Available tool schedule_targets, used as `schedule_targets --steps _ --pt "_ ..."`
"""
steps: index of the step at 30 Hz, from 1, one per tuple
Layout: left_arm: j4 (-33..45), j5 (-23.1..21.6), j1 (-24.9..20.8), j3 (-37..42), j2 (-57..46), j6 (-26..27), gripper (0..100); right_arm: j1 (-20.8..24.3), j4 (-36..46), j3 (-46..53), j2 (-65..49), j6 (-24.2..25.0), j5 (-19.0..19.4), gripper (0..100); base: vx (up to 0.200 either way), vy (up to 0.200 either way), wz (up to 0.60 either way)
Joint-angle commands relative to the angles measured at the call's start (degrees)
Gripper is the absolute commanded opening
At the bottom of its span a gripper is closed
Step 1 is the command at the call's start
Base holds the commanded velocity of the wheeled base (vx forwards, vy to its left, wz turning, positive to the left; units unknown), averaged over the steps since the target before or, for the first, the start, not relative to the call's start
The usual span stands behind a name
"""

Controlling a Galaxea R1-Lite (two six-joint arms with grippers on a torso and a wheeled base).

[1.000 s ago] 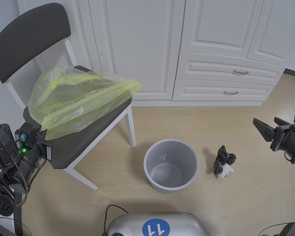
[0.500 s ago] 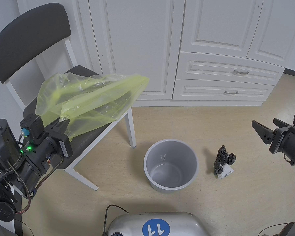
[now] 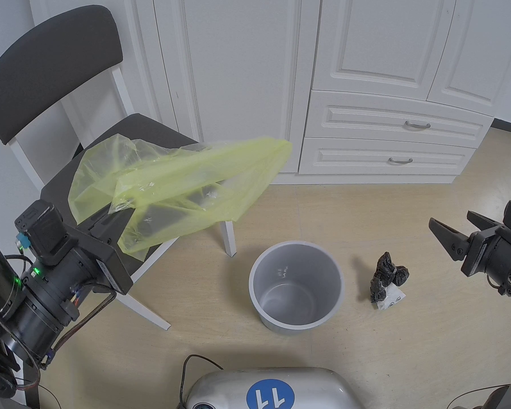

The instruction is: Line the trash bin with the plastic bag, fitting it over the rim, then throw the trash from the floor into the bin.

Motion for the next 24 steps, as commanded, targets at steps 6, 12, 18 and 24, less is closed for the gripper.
schedule_targets --steps 6,12,18,24 --pt "-0.73 0.04 -2.34 0.22 -1.43 -0.1 0 0.27 -0.03 0.45 0.61 -0.03 0.19 100 0.0 0.0 0.0" --pt "-0.55 0.04 -3.66 0.04 -2.48 -0.1 0 0.62 -0.03 0.89 0.96 -0.56 0.19 100 0.0 0.0 0.0" --pt "-0.73 -2.6 -4.36 0.22 -3.62 -0.1 0 0.62 -0.12 1.33 1.57 -1.17 0.19 100 0.0 0.0 0.0" --pt "-0.55 -3.66 -4.63 0.3 -4.06 -0.1 0 0.62 -0.21 1.15 1.66 -1.17 0.54 100 0.0 0.0 0.0"
